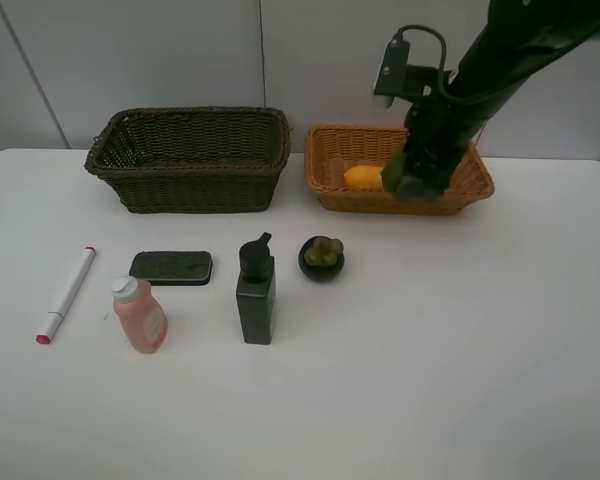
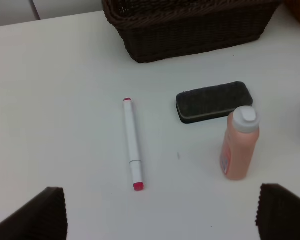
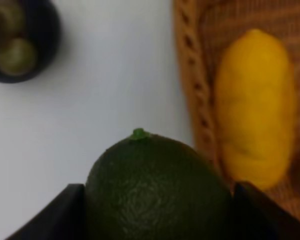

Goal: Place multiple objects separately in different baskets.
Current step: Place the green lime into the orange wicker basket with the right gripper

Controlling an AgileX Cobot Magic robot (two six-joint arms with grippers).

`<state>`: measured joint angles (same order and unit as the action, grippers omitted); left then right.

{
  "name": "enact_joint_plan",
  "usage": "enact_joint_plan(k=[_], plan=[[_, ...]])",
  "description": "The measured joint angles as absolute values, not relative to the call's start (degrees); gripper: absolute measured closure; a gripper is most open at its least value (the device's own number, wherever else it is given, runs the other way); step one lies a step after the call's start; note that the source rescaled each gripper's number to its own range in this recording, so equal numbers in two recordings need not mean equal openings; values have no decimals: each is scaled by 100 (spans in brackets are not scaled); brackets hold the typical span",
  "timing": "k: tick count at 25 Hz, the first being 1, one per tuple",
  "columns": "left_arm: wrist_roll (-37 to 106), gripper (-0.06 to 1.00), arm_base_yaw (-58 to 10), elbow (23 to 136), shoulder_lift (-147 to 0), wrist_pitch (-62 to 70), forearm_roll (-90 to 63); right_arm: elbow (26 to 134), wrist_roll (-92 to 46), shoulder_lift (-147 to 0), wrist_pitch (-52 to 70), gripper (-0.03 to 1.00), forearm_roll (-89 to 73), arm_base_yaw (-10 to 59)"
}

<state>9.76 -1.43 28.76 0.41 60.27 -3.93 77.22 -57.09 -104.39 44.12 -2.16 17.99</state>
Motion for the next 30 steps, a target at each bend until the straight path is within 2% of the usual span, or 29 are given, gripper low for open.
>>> enact_joint_plan(k=[14, 21, 30], plan=[[976, -6, -143, 2876, 41, 6027, -393, 7846, -5691, -10939, 2282, 79, -837, 710], [976, -6, -143, 2876, 41, 6027, -393, 7846, -5691, -11300, 1752, 79, -953, 604], [976, -6, -143, 2876, 41, 6027, -393, 7846, -5691, -11348, 1709, 79, -1191, 573]])
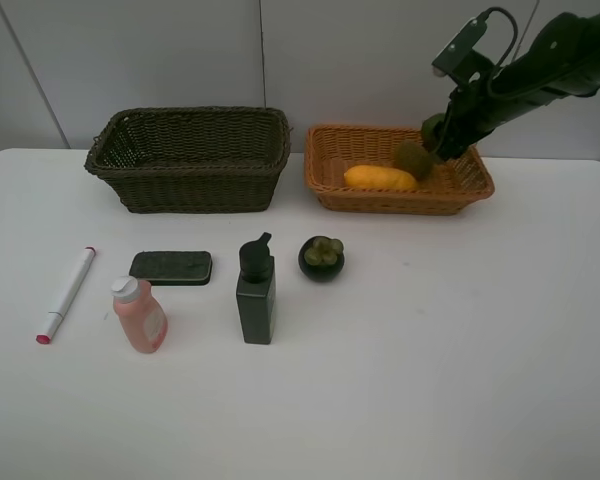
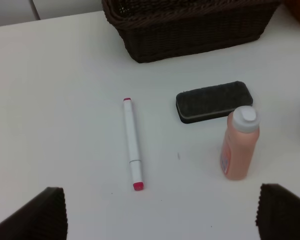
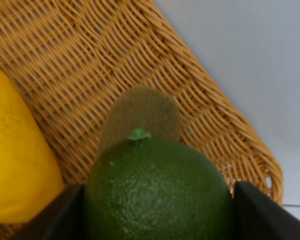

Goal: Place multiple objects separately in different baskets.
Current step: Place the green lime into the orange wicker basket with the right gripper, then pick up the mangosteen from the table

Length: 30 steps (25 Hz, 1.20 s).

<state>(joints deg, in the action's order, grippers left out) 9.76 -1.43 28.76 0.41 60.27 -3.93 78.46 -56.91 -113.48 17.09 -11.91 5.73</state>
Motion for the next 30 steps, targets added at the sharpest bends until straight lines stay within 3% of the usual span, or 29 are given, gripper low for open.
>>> enact_joint_plan(k=[4, 5, 6, 7, 10, 30], plan=[[976, -6, -143, 2876, 41, 6027, -393, 7846, -5640, -11348, 1689, 76, -1248, 573], [976, -6, -143, 2876, 41, 6027, -393, 7846, -5538, -11348, 1695, 64, -1286, 573], [976, -6, -143, 2876, 41, 6027, -393, 7846, -5448, -11348, 1695, 43, -1331, 573], [976, -6, -143, 2876, 41, 6027, -393, 7846, -5230, -11348, 1689, 14, -1364, 573], [976, -6, -143, 2876, 41, 6027, -393, 7846, -5108, -11348, 1689, 3, -1364, 573], [976, -6, -143, 2876, 41, 6027, -393, 7846, -5085, -11348, 1689, 1, -1316, 573]])
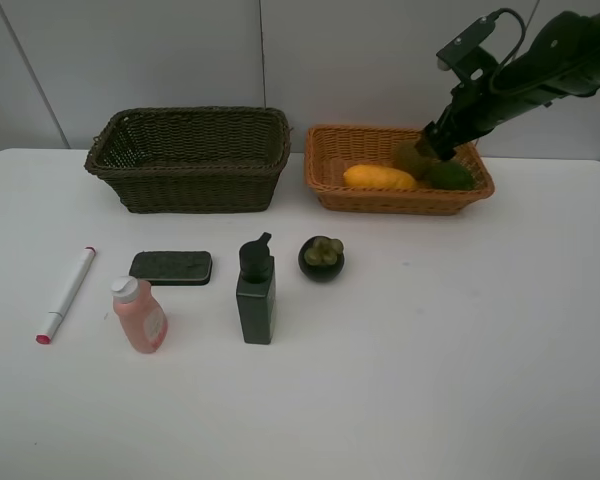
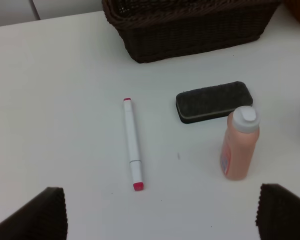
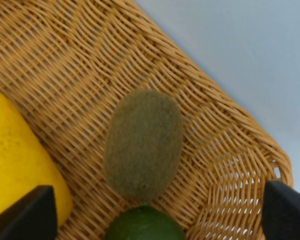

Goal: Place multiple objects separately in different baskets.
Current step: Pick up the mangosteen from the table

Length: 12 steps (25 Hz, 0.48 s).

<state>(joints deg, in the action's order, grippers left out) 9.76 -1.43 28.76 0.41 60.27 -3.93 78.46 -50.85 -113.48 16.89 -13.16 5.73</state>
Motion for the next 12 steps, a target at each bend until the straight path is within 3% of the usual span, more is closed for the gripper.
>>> enact_joint_plan(k=[12], plan=[[976, -6, -143, 2876, 41, 6027, -393, 7846, -5085, -11348, 1560, 1, -1316, 573]])
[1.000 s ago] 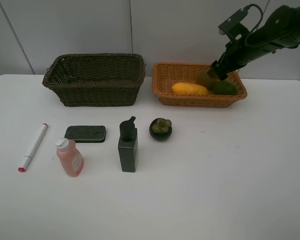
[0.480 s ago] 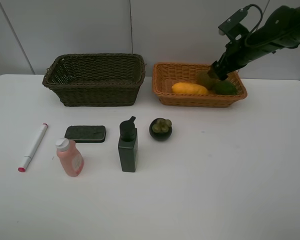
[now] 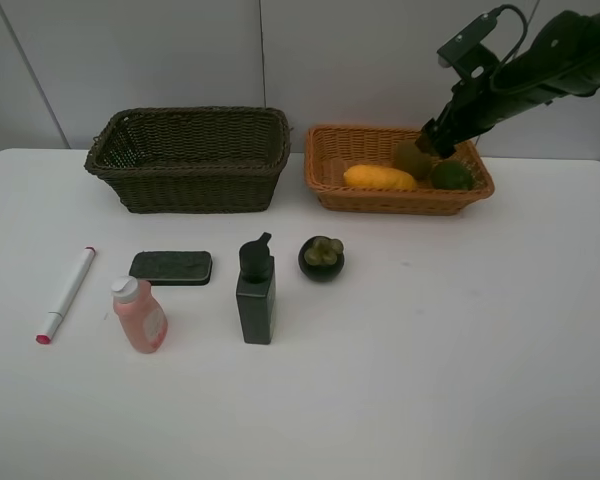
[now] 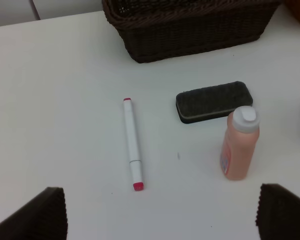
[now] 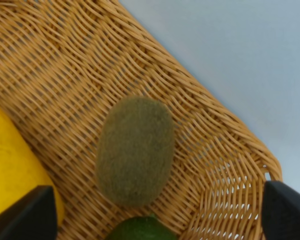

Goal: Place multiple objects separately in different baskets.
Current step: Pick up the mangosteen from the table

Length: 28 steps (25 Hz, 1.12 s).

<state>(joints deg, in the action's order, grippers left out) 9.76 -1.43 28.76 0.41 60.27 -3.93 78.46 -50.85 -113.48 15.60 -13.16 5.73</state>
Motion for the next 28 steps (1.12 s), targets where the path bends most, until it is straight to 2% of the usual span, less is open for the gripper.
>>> enact_joint_plan(k=[17, 28], plan=[[976, -6, -143, 2876, 41, 6027, -393, 7846, -5085, -11218, 1662, -2, -1378, 573], [976, -6, -143, 2876, 41, 6027, -393, 7846, -5078, -10688, 3588, -2, -2523, 579]])
